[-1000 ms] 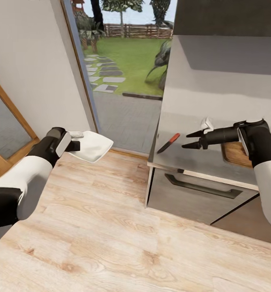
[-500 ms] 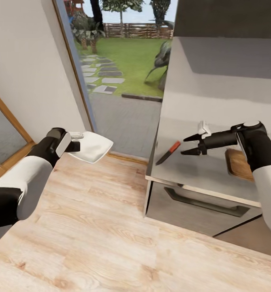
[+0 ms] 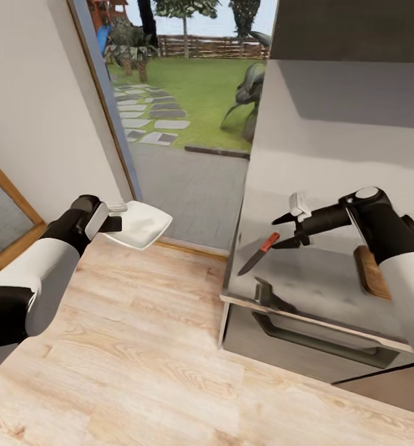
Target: In the kitchen, take the Vidalia onion out of the sink, dice it on the chopping board with the paring knife, put the diced onion into the bowl on the countertop, then place both the paring knife and the chopping board into the sink.
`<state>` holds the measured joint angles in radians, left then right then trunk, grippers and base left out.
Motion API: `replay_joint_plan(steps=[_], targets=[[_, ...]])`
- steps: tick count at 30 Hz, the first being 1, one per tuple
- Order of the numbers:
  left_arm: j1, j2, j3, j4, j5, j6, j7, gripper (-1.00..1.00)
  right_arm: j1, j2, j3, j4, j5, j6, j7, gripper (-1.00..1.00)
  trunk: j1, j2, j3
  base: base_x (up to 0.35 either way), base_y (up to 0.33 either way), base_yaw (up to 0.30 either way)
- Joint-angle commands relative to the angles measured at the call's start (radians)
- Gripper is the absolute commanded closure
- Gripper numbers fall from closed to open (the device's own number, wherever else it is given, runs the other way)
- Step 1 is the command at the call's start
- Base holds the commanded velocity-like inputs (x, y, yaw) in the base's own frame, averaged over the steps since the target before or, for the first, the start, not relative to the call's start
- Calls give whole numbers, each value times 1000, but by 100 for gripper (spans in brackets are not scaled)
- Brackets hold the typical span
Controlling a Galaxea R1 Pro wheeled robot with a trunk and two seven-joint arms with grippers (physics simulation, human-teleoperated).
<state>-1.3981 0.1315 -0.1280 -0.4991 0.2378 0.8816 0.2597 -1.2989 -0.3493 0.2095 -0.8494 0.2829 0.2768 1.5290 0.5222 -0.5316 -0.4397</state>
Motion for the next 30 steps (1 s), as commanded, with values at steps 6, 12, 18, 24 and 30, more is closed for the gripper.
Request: replay_joint_plan(steps=[6, 12, 18, 24, 30], targets=[[-1, 1, -8, 4, 11, 3, 7, 100, -1, -3, 82, -1, 2, -5, 14, -100, 1, -1, -1, 52, 17, 0], [-1, 0, -8, 33, 11, 1, 6, 100, 0, -3, 138, 0, 2, -7, 30, -100, 1, -1, -1, 6, 2, 0], [-1, 0, -8, 50, 11, 1, 4, 100, 0, -2, 233, 0, 3, -7, 30, -100, 1, -1, -1, 0, 0, 0], [-1, -1, -8, 57, 12, -1, 2, 100, 0, -2, 250, 0, 3, -6, 30, -100, 1, -1, -1, 0, 0, 0], [-1, -1, -8, 57, 12, -2, 0, 100, 0, -2, 252, 0, 4, -6, 31, -100, 1, -1, -1, 6, 0, 0]])
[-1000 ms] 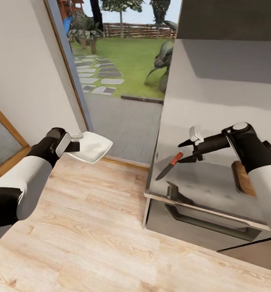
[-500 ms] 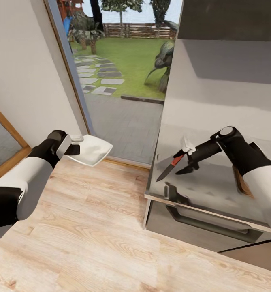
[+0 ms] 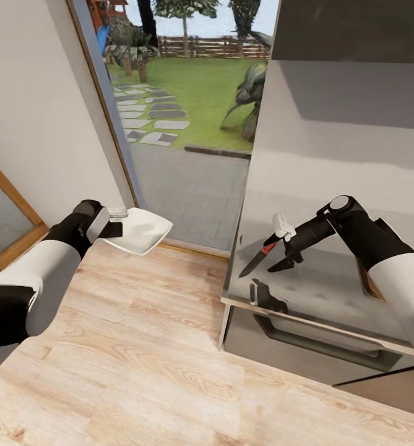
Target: In the kitchen, take the Vidalia onion out of the sink, dice it on the chopping board with the paring knife, put the diced onion into the bowl on the countertop, then place both the paring knife and the chopping board into the sink.
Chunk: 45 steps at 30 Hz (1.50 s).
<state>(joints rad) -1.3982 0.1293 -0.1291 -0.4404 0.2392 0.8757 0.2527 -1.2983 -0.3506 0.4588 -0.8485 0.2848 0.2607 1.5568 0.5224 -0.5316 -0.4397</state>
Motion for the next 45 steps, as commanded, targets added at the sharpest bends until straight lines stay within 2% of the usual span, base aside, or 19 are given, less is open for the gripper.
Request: replay_joint_plan(steps=[1, 21, 24, 27, 29, 36, 41, 45], targets=[[-1, 1, -7, -1, 11, 3, 7, 100, -1, -1, 2, -1, 2, 11, 3, -100, 0, -1, -1, 73, 0, 0], [-1, 1, -7, 8, 11, 2, 6, 100, -1, -4, 4, -1, 7, 12, 5, -100, 0, -1, -1, 268, 0, 0], [-1, 0, -7, 20, 11, -2, 6, 100, -1, -4, 10, -1, 44, 11, 5, -100, 0, -1, -1, 213, -21, 0], [-1, -1, -7, 26, 11, -20, 6, 100, -1, -3, 26, -1, 109, 10, 5, -100, 0, -1, -1, 79, -10, 0], [-1, -1, -7, 28, 11, -29, 6, 100, -1, -3, 35, -1, 136, 9, 5, -100, 0, -1, -1, 34, -4, 0], [-1, -2, -7, 40, 11, -39, 6, 100, -1, -5, 48, -1, 191, -73, 10, -100, 0, -1, -1, 7, -1, 0], [-1, -2, -7, 43, 11, -41, 6, 100, -1, -3, 48, -1, 273, -88, 14, -100, 0, -1, -1, 0, 0, 0], [-1, -2, -7, 43, 11, -41, 6, 100, -1, -1, 54, -5, 299, -90, 14, -100, 0, -1, -1, 0, 0, 0]])
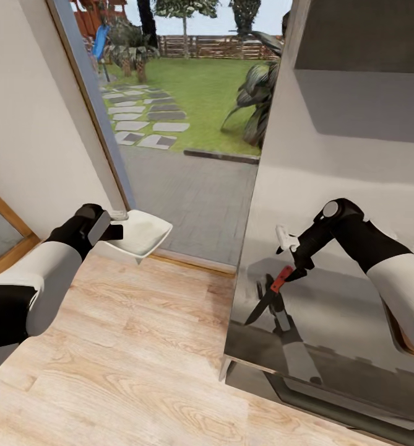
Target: In the kitchen, take the Vidalia onion out of the sink, dice it on the chopping board with the paring knife, put the diced onion into the bowl on the countertop, then place both the paring knife and the chopping board into the sink.
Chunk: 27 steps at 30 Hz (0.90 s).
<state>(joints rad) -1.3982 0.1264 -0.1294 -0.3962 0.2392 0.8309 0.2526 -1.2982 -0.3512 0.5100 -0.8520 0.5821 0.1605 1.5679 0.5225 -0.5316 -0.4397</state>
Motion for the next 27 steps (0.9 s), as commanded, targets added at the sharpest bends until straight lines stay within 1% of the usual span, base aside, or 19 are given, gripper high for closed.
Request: replay_joint_plan(steps=[1, 5, 7, 9, 12, 17, 20, 21, 24, 27], targets=[[-1, 1, -7, -1, 11, 4, 7, 100, -1, -1, 6, -3, 4, 10, 3, -100, 0, -1, -1, 0, 0, 0], [-1, 1, -7, -3, 11, 4, 7, 100, -1, 0, 31, -27, 11, 10, 3, -100, 0, -1, -1, 0, 0, 0], [-1, 1, -7, -4, 11, 4, 7, 100, -1, 0, 62, -37, 17, 10, 3, -100, 0, -1, -1, 0, 0, 0], [-1, -1, -7, -4, 11, 4, 7, 100, -1, 0, 81, -40, 25, 11, 3, -100, 0, -1, -1, 0, 0, 0], [-1, -2, -7, -4, 11, 4, 7, 100, -1, 0, 97, -43, 38, 11, 3, -100, 0, -1, -1, 0, 0, 0], [-1, -1, -7, -2, 11, 4, 7, 100, -1, 0, 106, -45, 46, 11, 3, -100, 0, -1, -1, 0, 0, 0], [-1, -2, -7, -2, 12, 4, 7, 100, -1, 0, 132, -45, 47, 11, 3, -100, 0, -1, -1, 0, 0, 0], [-1, -3, -7, -2, 12, 4, 7, 100, -1, 0, 149, -45, 47, 11, 3, -100, 0, -1, -1, 0, 0, 0], [-1, -3, -7, -2, 12, 4, 7, 100, -1, 0, 182, -45, 47, 11, 3, -100, 0, -1, -1, 0, 0, 0], [-1, -3, -7, -1, 12, 4, 7, 100, -1, 0, 195, -45, 47, 10, 3, -100, 0, -1, -1, 0, 0, 0]])
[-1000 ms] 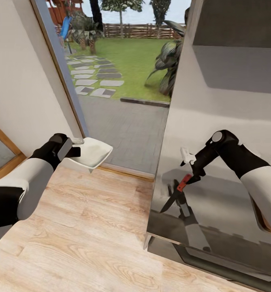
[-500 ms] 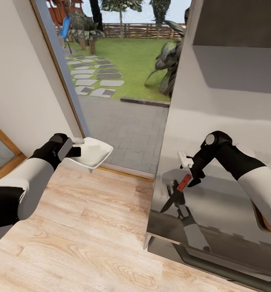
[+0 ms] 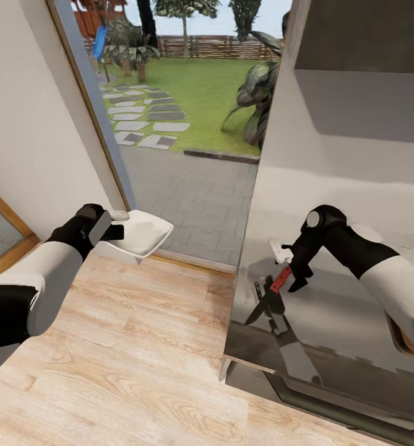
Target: In the kitchen, take the Vidalia onion out of the sink, dice it on the chopping board with the paring knife, put the diced onion into the bowl on the countertop, then place both the paring knife and the chopping board into the sink.
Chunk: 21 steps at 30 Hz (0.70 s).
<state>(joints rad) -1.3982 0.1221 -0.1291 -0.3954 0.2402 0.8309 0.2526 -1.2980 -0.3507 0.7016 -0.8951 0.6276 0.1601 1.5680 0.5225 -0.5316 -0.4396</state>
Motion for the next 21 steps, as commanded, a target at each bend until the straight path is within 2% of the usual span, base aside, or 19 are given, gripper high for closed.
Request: replay_joint_plan(steps=[1, 21], targets=[[-1, 1, -7, -1, 11, 4, 7, 100, -1, -1, 5, -1, 1, 10, 3, -100, 0, -1, -1, 0, 0, 0], [-1, 2, -7, 21, 10, 4, 6, 100, -1, 2, 20, -1, 0, 9, 3, -100, 0, -1, -1, 0, 0, 0]])
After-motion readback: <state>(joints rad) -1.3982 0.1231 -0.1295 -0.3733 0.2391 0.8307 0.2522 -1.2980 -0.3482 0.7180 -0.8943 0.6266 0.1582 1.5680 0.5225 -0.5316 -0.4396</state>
